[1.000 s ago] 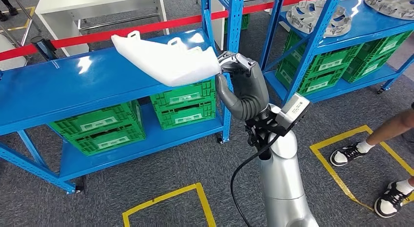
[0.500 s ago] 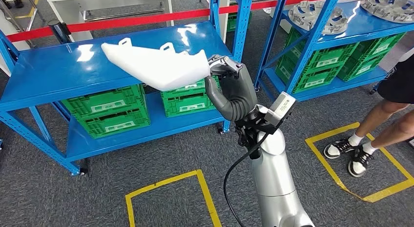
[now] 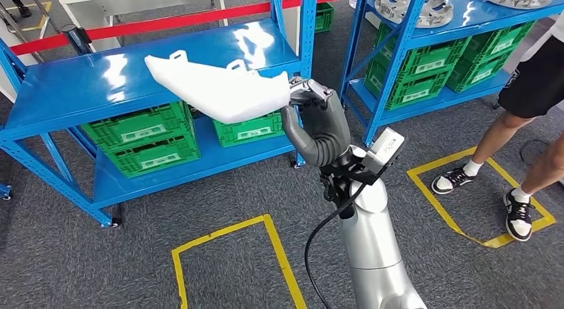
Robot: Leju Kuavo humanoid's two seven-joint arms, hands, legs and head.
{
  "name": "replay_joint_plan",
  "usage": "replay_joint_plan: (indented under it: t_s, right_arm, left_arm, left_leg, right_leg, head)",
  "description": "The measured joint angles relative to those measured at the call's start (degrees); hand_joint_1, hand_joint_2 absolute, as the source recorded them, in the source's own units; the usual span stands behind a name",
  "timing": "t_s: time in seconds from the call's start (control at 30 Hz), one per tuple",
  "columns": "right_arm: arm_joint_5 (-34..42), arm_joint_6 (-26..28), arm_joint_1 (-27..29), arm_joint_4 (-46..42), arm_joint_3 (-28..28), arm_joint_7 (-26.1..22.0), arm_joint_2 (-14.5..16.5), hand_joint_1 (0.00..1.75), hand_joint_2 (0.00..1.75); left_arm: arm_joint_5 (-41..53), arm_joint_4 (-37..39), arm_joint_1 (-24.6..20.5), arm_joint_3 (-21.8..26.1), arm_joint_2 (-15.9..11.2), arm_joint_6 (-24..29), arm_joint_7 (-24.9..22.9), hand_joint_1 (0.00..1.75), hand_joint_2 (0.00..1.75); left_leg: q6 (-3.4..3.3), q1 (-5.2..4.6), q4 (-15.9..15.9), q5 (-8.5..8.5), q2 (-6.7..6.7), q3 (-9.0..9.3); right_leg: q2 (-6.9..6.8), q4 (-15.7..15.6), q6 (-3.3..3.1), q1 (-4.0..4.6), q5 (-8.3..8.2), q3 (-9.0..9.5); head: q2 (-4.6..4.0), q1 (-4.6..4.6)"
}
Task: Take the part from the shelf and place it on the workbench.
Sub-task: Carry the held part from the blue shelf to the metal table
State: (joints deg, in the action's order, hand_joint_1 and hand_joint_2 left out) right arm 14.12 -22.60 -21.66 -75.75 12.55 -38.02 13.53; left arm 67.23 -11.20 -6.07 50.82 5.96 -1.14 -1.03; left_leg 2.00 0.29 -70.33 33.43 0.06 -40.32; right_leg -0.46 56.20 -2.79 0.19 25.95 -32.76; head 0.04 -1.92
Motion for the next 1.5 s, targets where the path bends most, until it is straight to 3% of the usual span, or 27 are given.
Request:
replay_joint_plan:
  t_s: [0.03,0.1,0.13,0.17,0.23,0.27,0.33,0.37,0.43,0.5,0.53,0.57,0.63,0.7,0.73,0.8,0.87,0.93,1.0,1.07,1.1,1.17,1.23,1.27,1.33,1.4,1.5]
  right_arm:
    - [0.0,0.0,0.1,0.01,0.0,0.02,0.0,1.75,1.75]
    - [0.0,0.0,0.28,0.03,0.0,0.02,0.0,1.75,1.75]
    - [-0.01,0.0,0.34,0.02,0.0,-0.01,0.0,1.75,1.75]
    - [-0.04,-0.01,0.38,-0.03,0.0,-0.08,0.0,1.75,1.75]
    - [-0.13,-0.02,0.47,-0.17,-0.03,-0.36,-0.02,1.75,1.75]
    - [-0.16,-0.02,0.51,-0.23,-0.06,-0.55,-0.03,1.75,1.75]
    - [-0.17,0.0,0.62,-0.25,-0.18,-0.83,-0.09,1.75,1.75]
    - [-0.21,0.03,0.67,-0.25,-0.24,-0.91,-0.14,1.75,1.75]
    - [-0.27,0.28,0.76,-0.25,-0.31,-1.03,-0.29,1.75,1.75]
    - [-0.15,0.78,0.85,-0.18,-0.31,-1.19,-0.52,1.75,1.75]
    - [0.02,1.07,0.93,-0.1,-0.31,-1.26,-0.67,1.75,1.75]
    - [0.17,1.37,1.01,-0.03,-0.32,-1.29,-0.8,1.75,1.75]
    - [0.33,2.14,1.1,0.04,-0.33,-1.22,-0.98,1.75,1.75]
    - [0.14,3.01,1.13,-0.15,-0.33,-1.14,-1.07,1.75,1.75]
    - [0.01,3.32,1.22,-0.3,-0.33,-1.15,-1.21,1.75,1.75]
    - [-0.24,3.6,1.52,-0.57,-0.37,-1.16,-1.73,1.75,1.75]
    - [-0.45,3.63,1.84,-0.73,-0.42,-0.99,-2.34,1.75,1.75]
    - [-0.84,3.63,1.96,-1.08,-0.47,-0.35,-2.8,1.75,1.75]
    - [-1.22,3.64,1.96,-1.4,-0.52,0.54,-3.33,1.75,1.75]
    - [-1.41,3.73,1.93,-1.45,-0.55,1.06,-3.87,1.75,1.75]
    - [-1.45,3.79,1.89,-1.45,-0.55,1.18,-4.09,1.75,1.75]
    - [-1.5,3.91,1.73,-1.45,-0.55,1.23,-4.39,1.75,1.75]
    - [-1.52,3.96,1.56,-1.46,-0.55,1.23,-4.61,1.75,1.75]
    - [-1.52,3.97,1.47,-1.46,-0.54,1.23,-4.71,1.75,1.75]
    - [-1.52,3.97,1.32,-1.45,-0.53,1.22,-4.92,1.75,1.75]
    - [-1.46,3.97,1.13,-1.44,-0.51,1.17,-5.35,1.75,1.75]
    - [-1.35,3.94,0.82,-1.43,-0.48,1.17,-6.07,1.75,1.75]
  left_arm:
    - [0.0,-0.01,-0.01,0.0,-0.06,0.0,0.0,0.0,1.75]
    - [-0.01,-0.01,-0.01,0.0,-0.19,0.01,-0.03,0.0,1.75]
    - [-0.01,-0.02,-0.03,0.0,-0.22,0.01,-0.08,0.0,1.75]
    - [-0.01,-0.03,-0.11,0.0,-0.25,0.02,-0.19,0.0,1.75]
    - [0.24,-0.07,-0.29,0.0,-0.31,0.02,-0.44,0.0,1.75]
    - [0.39,-0.08,-0.39,0.0,-0.39,0.02,-0.53,0.0,1.75]
    - [0.6,-0.08,-0.57,0.0,-0.58,0.02,-0.5,0.0,1.75]
    - [0.57,-0.08,-0.69,0.0,-0.71,0.02,-0.39,0.0,1.75]
    - [0.45,-0.08,-0.88,0.0,-1.07,0.01,-0.01,0.0,1.75]
    - [0.21,-0.08,-0.86,0.0,-1.55,-0.02,0.2,0.0,1.75]
    - [0.02,-0.08,-0.77,0.0,-1.74,-0.03,0.11,0.0,1.75]
    - [-0.16,-0.07,-0.62,0.0,-1.91,-0.02,-0.11,0.0,1.75]
    - [-0.44,-0.05,-0.13,0.01,-2.1,0.0,-0.75,0.0,1.75]
    - [-0.49,0.02,0.49,0.02,-2.11,-0.08,-1.33,0.0,1.75]
    - [-0.58,0.07,0.76,0.02,-2.1,-0.15,-1.58,0.0,1.75]
    - [-1.04,0.18,1.23,0.09,-2.01,-0.25,-1.93,0.0,1.75]
    - [-1.57,0.27,1.6,0.35,-1.84,-0.14,-1.89,0.0,1.75]
    - [-1.77,0.37,1.81,0.68,-1.43,0.04,-1.63,0.0,1.75]
    - [-1.77,0.49,1.63,0.85,-0.94,0.15,-1.45,0.0,1.75]
    - [-1.76,0.56,1.12,0.9,-0.71,0.2,-1.39,0.0,1.75]
    - [-1.76,0.57,0.8,0.91,-0.66,0.2,-1.4,0.0,1.75]
    - [-1.76,0.58,0.12,0.93,-0.6,0.21,-1.49,0.0,1.75]
    - [-1.87,0.58,-0.44,0.97,-0.51,0.34,-1.49,0.0,1.75]
    - [-2.05,0.59,-0.62,1.03,-0.45,0.47,-1.45,0.0,1.75]
    - [-2.5,0.62,-0.74,1.27,-0.34,0.73,-1.38,0.0,1.75]
    - [-2.79,0.66,-0.78,1.57,-0.16,0.88,-1.5,0.0,1.75]
    - [-2.9,0.7,-0.74,1.98,-0.01,1.16,-1.94,0.0,1.75]
  left_leg:
    - [0.27,0.15,-2.6,0.23,0.0,0.04]
    - [0.69,0.44,-2.95,-2.69,0.01,2.4]
    - [0.85,0.6,-0.29,-4.11,0.01,4.97]
    - [0.95,0.65,3.77,-4.14,-0.04,8.19]
    - [0.45,0.5,10.93,-2.05,-0.18,12.94]
    - [-0.04,0.28,12.64,-1.15,-0.23,13.71]
    - [-1.31,0.23,12.93,-1.73,-0.04,12.79]
    - [-1.95,0.28,12.89,-2.39,0.11,12.26]
    - [-2.84,0.42,12.92,-3.9,0.42,10.91]
    - [-3.09,0.29,12.78,-5.38,0.51,9.11]
    - [-3.12,0.2,12.67,-6.07,0.57,8.12]
    - [-3.12,0.11,12.51,-6.71,0.6,7.13]
    - [-3.01,-0.09,12.17,-7.87,0.64,5.33]
    - [-2.68,-0.28,11.91,-8.88,0.65,4.11]
    - [-2.4,-0.28,11.92,-9.4,0.66,3.85]
    - [-1.7,-0.12,12.22,-10.48,0.7,3.57]
    - [-1.04,0.02,12.21,-10.44,0.6,3.1]
    - [-0.52,0.1,8.69,-6.3,0.32,1.78]
    - [-0.07,0.26,1.47,-0.78,0.15,0.07]
    - [0.3,0.4,-3.28,0.14,0.15,0.03]
    - [0.42,0.45,-3.07,-1.08,0.16,1.23]
    - [0.55,0.59,2.85,-3.44,0.14,6.1]
    - [0.21,0.41,10.31,-2.9,-0.04,11.05]
    - [-0.09,0.26,12.43,-2.17,-0.14,12.25]
    - [-1.01,0.11,13.22,-2.37,-0.17,12.16]
    - [-2.12,0.27,13.31,-3.39,0.04,11.32]
    - [-3.1,0.41,13.09,-5.02,0.27,9.32]
  right_leg:
    - [-0.02,0.12,0.16,-0.11,-0.77,-1.01]
    - [-0.07,0.59,0.65,-0.44,-2.21,-3.16]
    - [-0.08,0.98,0.95,-0.6,-2.81,-4.22]
    - [-0.07,1.43,1.28,-0.67,-3.3,-5.15]
    - [-0.1,2.11,2.03,-0.66,-4.27,-6.25]
    - [-0.12,2.16,2.42,-0.62,-4.84,-6.5]
    - [-0.1,1.94,3.16,-0.74,-5.74,-6.82]
    - [-0.03,2.47,3.51,-0.8,-4.92,-7.25]
    - [0.1,6.84,4.06,-0.93,-0.04,-8.87]
    - [0.13,14.66,4.42,-0.92,5.28,-10.66]
    - [0.13,17.73,4.45,-0.9,6.21,-10.9]
    - [0.14,19.09,4.34,-0.86,5.86,-10.31]
    - [0.2,15.35,3.64,-0.6,3.44,-5.88]
    - [0.22,6.85,2.6,-0.11,3.51,0.64]
    - [0.22,3.64,2.25,0.13,4.08,2.73]
    - [0.22,0.89,1.87,0.39,4.43,3.83]
    - [0.12,0.33,1.24,0.19,3.27,3.2]
    - [-0.01,-0.1,0.59,-0.13,1.79,2.11]
    - [-0.01,0.0,0.38,-0.14,0.49,0.52]
    - [-0.04,0.31,0.57,-0.19,-0.73,-1.32]
    - [-0.06,0.56,0.74,-0.27,-1.29,-2.28]
    - [-0.08,1.25,1.23,-0.47,-2.18,-4.05]
    - [-0.11,1.87,1.86,-0.47,-3.02,-5.21]
    - [-0.14,1.96,2.15,-0.45,-3.5,-5.5]
    - [-0.17,1.74,2.74,-0.43,-4.47,-5.74]
    - [-0.03,3.03,3.46,-0.52,-2.81,-6.49]
    - [0.17,12.84,4.26,-0.68,5.05,-9.38]
  head:
    - [0.0,-0.01]
    - [0.0,0.0]
    - [0.0,0.01]
    - [0.0,0.03]
    - [0.0,-0.01]
    - [0.0,-0.03]
    - [0.0,-0.03]
    - [0.0,-0.08]
    - [0.0,-0.19]
    - [0.0,-0.25]
    - [0.0,-0.25]
    - [0.0,-0.26]
    - [0.0,-0.26]
    - [0.0,-0.2]
    - [0.0,-0.22]
    - [0.0,-0.36]
    - [0.0,-0.51]
    - [0.0,-0.3]
    - [0.0,-0.1]
    - [0.0,-0.11]
    - [0.0,-0.11]
    - [0.0,-0.11]
    - [0.0,-0.14]
    - [0.0,-0.15]
    - [0.0,-0.16]
    - [0.0,-0.21]
    - [0.0,-0.37]
